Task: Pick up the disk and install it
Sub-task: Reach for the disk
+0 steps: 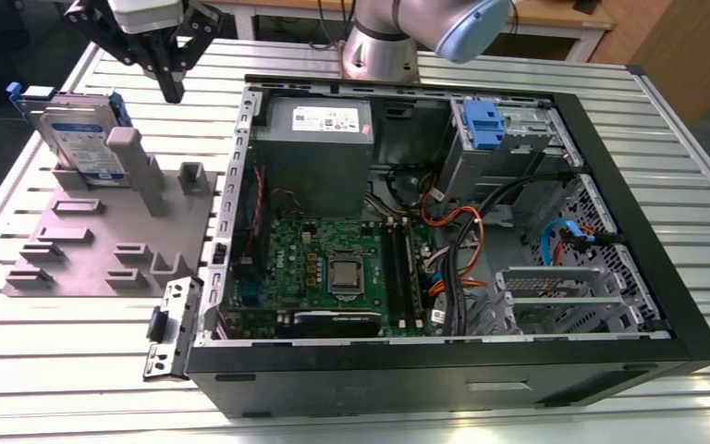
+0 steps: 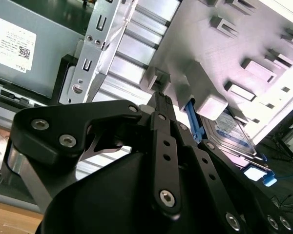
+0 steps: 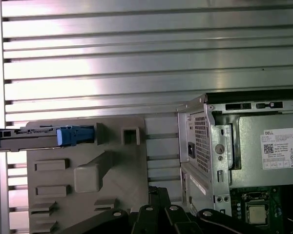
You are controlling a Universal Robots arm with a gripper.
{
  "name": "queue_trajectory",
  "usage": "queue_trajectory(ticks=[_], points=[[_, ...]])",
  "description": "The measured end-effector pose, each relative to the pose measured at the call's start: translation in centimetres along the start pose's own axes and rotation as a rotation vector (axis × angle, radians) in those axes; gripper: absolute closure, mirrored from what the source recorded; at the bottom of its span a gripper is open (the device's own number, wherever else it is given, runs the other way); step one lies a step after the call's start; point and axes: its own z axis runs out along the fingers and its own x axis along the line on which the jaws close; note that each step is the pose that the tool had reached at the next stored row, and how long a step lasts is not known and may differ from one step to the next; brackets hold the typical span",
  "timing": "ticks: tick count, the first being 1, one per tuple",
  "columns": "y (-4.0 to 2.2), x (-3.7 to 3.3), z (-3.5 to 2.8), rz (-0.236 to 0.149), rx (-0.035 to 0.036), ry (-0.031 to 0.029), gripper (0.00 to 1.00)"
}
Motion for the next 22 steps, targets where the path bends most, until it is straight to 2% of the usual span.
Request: queue_trajectory(ticks=[9, 22], points=[[-0.04, 0.45, 0.12, 0.000, 0.0003, 0.0036, 0.89], [-0.07, 0.72, 0.22, 0.000, 0.0000, 0.0045, 0.89]])
